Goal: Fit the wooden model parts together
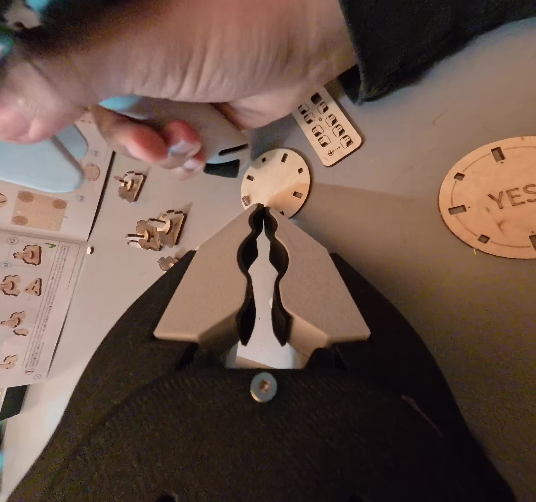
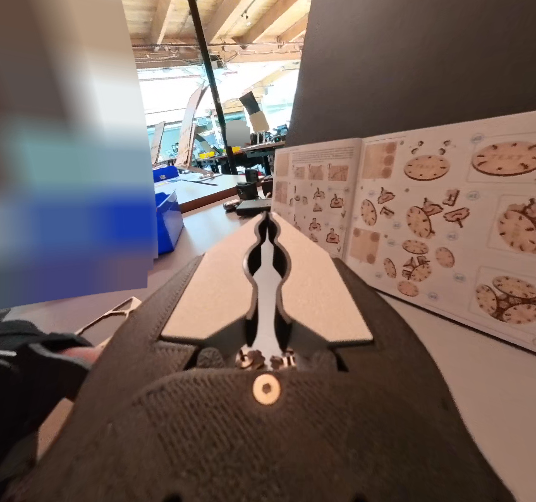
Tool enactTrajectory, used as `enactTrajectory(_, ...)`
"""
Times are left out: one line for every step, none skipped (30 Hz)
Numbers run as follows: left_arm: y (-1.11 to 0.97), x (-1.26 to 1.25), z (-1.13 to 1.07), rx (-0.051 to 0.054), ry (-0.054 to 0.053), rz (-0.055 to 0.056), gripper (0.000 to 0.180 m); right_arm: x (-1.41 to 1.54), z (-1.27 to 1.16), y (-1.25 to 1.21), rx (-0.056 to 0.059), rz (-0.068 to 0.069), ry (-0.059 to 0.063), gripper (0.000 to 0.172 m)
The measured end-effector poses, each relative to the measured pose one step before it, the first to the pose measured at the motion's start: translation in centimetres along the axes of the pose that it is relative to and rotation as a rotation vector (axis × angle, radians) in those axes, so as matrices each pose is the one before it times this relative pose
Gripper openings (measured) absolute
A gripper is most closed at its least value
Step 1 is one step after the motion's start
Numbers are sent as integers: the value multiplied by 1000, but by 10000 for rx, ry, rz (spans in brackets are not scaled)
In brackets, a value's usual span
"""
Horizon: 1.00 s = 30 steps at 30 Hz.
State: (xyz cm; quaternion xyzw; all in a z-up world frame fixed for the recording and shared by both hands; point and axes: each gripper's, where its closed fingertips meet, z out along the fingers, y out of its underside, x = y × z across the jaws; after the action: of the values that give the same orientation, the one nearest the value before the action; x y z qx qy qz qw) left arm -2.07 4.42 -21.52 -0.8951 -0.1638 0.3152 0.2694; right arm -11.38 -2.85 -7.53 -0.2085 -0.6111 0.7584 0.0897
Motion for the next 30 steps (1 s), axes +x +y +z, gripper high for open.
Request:
enactTrajectory(8, -7, 2, -13, -23, 19, 1, -70, 239, -423, 148, 196, 81, 0)
enactTrajectory(1, -11, 6, -8, -26, 19, 1, -299, 253, -553, 373, 235, -17, 0)
enactTrajectory(1, -8, -4, -6, -19, 16, 1, -494, 327, -198, 273, 175, -101, 0)
enactTrajectory(1, -4, -1, -1, -4, -1, 1, -577, 311, 306, 44, 16, -146, 0)
enactTrajectory(2, -3, -4, 5, 5, -17, 0, -380, 191, 625, -135, -177, -74, 0)
enactTrajectory(7, -9, 6, 6, 12, -21, 0, -91, 39, 515, -105, -259, 49, 0)
enactTrajectory(3, -3, -2, 4, 15, -31, 0, 91, -57, 82, 56, -71, 80, 0)
enactTrajectory(11, -11, 0, -2, 16, -29, 0, 121, -29, -252, 95, 133, 19, 0)
enactTrajectory(1, 5, -1, 0, 17, -32, 0, 93, 47, -403, 79, 142, 1, 0)
enactTrajectory(-1, -10, 5, 0, 14, -27, 0, -31, 96, -314, 13, -36, -38, 0)
enactTrajectory(4, -1, 0, -3, 8, -18, 0, -89, 73, -69, -44, -224, -18, 0)
enactTrajectory(6, -13, -6, -4, 1, -4, 1, -99, 24, 161, -62, -285, 8, 0)
enactTrajectory(-1, 0, 0, 0, 0, 1, 1, -219, -45, 259, -41, -181, -36, 0)
enactTrajectory(1, -3, -4, 0, 6, -9, 1, -277, -47, 223, -31, -110, -49, 0)
enactTrajectory(0, -4, 3, 0, 8, -13, 1, -300, -28, 39, 4, -162, -64, 0)
enactTrajectory(-2, -11, 3, 1, 4, -12, 1, -230, -5, -157, 50, -223, -35, 0)
enactTrajectory(2, -5, -1, -1, -4, -2, 1, -156, 33, -147, 16, -176, -43, 0)
enactTrajectory(7, -2, 0, -5, -10, 7, 1, -60, 7, -19, -21, -95, -29, 0)
enactTrajectory(2, -7, -7, -6, -11, 6, 1, 20, -39, 12, 13, -21, 12, 0)
enactTrajectory(9, -4, -1, -1, -8, 7, 1, -44, -41, 36, -2, 17, -11, 0)
enactTrajectory(2, -3, -5, -1, 5, -10, 1, -174, -26, -21, -17, -13, -50, 0)
enactTrajectory(-2, 1, 0, 2, 16, -29, 1, -268, 22, -184, 30, -84, -56, 0)
enactTrajectory(1, -4, -2, 5, 18, -25, 1, -347, 54, -247, 46, -165, -71, 0)
enactTrajectory(4, 2, 0, 2, 13, -18, 1, -271, 56, -112, 2, -191, -45, 0)
enactTrajectory(0, -5, -4, 0, 4, -8, 1, -118, 29, 95, -24, -134, -11, 0)
enactTrajectory(-4, -2, 2, -3, -4, 2, 1, 99, 9, 523, -154, -27, 38, 0)
enactTrajectory(8, 2, 0, -6, -9, 3, 1, 366, -4, 1325, -485, 40, 128, 0)
enactTrajectory(13, 3, -1, -16, -3, -14, 1, 539, -92, 1270, -629, 218, 191, 0)
enactTrajectory(-22, -2, -10, -5, 2, -51, 1, 271, -223, -37, 13, 118, 12, 0)
enactTrajectory(-10, -6, 9, 0, 7, -39, 1, 309, -223, -182, 77, -46, 108, 0)
